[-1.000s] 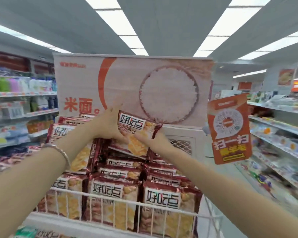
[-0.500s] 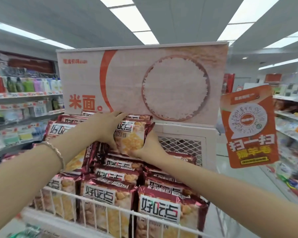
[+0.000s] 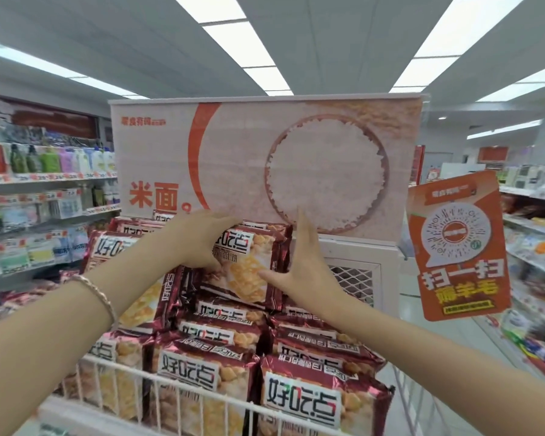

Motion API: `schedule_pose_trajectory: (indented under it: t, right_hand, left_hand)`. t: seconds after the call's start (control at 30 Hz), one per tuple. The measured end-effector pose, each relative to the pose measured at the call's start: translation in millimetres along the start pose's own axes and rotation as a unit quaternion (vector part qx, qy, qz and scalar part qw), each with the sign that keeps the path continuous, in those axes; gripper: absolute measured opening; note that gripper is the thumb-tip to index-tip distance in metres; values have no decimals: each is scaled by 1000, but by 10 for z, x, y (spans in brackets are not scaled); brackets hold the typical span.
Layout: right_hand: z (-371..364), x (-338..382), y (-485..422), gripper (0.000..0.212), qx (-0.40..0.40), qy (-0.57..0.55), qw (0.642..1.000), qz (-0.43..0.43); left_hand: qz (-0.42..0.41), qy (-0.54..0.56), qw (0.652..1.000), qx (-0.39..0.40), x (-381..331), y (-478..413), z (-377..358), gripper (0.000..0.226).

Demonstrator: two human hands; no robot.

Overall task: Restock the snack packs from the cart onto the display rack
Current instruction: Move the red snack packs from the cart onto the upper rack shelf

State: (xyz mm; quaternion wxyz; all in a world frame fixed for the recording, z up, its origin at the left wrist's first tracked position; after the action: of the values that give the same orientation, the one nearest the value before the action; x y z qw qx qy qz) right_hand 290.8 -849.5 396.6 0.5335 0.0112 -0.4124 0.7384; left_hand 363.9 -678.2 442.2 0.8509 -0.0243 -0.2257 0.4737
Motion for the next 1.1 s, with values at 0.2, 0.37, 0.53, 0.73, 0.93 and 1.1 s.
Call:
schedule_pose_trajectory:
  t: [0.2, 0.37, 0.53, 0.73, 0.93, 1.1]
  right_hand:
    - [-209, 66, -86, 74, 43, -92, 993, -67]
    - [-110, 91, -50, 101, 60, 9, 998, -25]
    - [-282, 69, -16, 76, 84, 370, 897, 227]
    - [-318, 1, -57, 76, 119, 396, 891, 184]
    - [-140, 494, 1, 76, 29, 242, 965, 94]
    - [-691, 1304, 20, 76, 15, 126, 983, 133]
  left_hand:
    - [5, 38, 993, 110, 44, -101, -145, 140]
    - [15, 36, 994, 105, 54, -105, -83, 132]
    - [7, 88, 989, 117, 79, -77, -120, 107]
    - [-6, 191, 978, 85, 91, 35, -20, 95]
    - [59, 461, 864, -192, 1015, 877, 145, 46]
    - [95, 584, 797, -116, 1585, 1390, -472, 87]
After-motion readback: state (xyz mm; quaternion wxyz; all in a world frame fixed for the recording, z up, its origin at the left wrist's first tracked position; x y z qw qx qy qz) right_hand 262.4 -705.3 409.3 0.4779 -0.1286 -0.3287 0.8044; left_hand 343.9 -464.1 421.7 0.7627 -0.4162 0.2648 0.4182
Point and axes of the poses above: each hand's wrist, its own y-axis away from the middle knuckle, its own z-axis out of the back of the hand, x = y × z, the point moved 6 cm from there along -y, towards the middle knuckle, and after that the axes turned 1 degree about x, right-handed, at the moved point
